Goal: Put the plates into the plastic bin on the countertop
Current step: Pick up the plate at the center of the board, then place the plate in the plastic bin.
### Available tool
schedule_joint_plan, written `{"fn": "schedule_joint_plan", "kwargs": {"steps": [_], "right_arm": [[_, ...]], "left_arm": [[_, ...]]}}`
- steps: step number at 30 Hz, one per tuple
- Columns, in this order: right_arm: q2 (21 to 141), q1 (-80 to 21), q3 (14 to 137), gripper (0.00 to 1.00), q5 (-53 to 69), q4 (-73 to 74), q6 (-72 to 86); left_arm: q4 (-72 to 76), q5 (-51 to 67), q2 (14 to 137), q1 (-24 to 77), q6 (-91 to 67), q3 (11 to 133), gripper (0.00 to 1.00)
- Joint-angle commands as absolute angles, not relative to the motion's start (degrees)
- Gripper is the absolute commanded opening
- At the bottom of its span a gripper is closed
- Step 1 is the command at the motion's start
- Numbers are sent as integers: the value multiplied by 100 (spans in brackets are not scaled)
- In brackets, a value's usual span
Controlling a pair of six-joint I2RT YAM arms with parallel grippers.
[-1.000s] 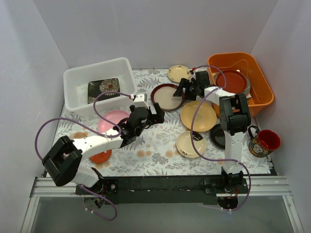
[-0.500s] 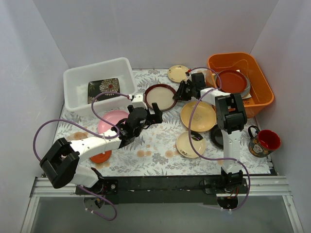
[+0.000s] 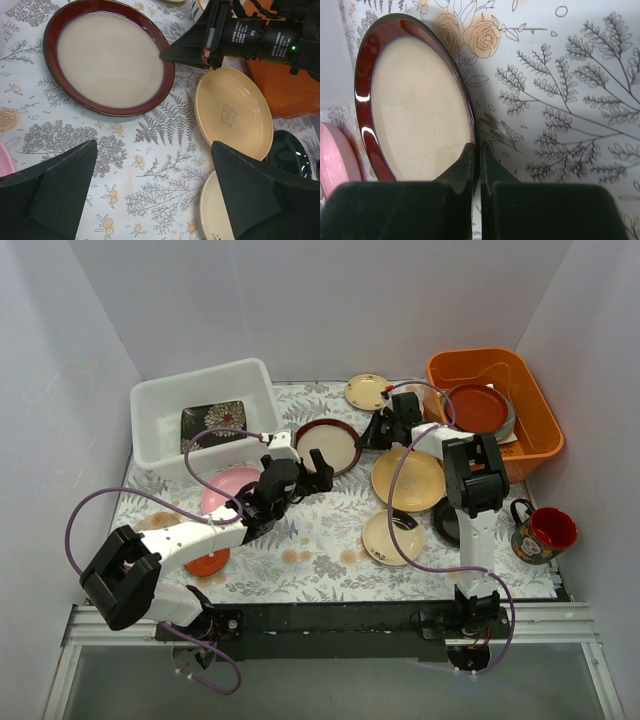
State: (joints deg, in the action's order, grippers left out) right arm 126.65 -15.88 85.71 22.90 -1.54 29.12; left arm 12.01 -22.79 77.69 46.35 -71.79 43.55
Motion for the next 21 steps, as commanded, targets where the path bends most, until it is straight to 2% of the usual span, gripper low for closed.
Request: {"fn": "schedule_joint_plan", "kwargs": {"steps": [1,5,11,21], "right_arm": [[11936,-1565,8516,1,1890,-62,2277],[11646,-1503,8499,1,1951,-9,2268],[11215,-1442,8578,1,1925,219,2233],[10565,-1318,8490,1,2179,308,2303]], "left_arm": [[1116,-2030,7436,4474,-7154,4386,98],[792,-2048,7418,4281,-7365,4561,98],[527,-678,7409,3412,-7875,4658,98],[896,-71,7531,3357,-7672,4614,98]]}}
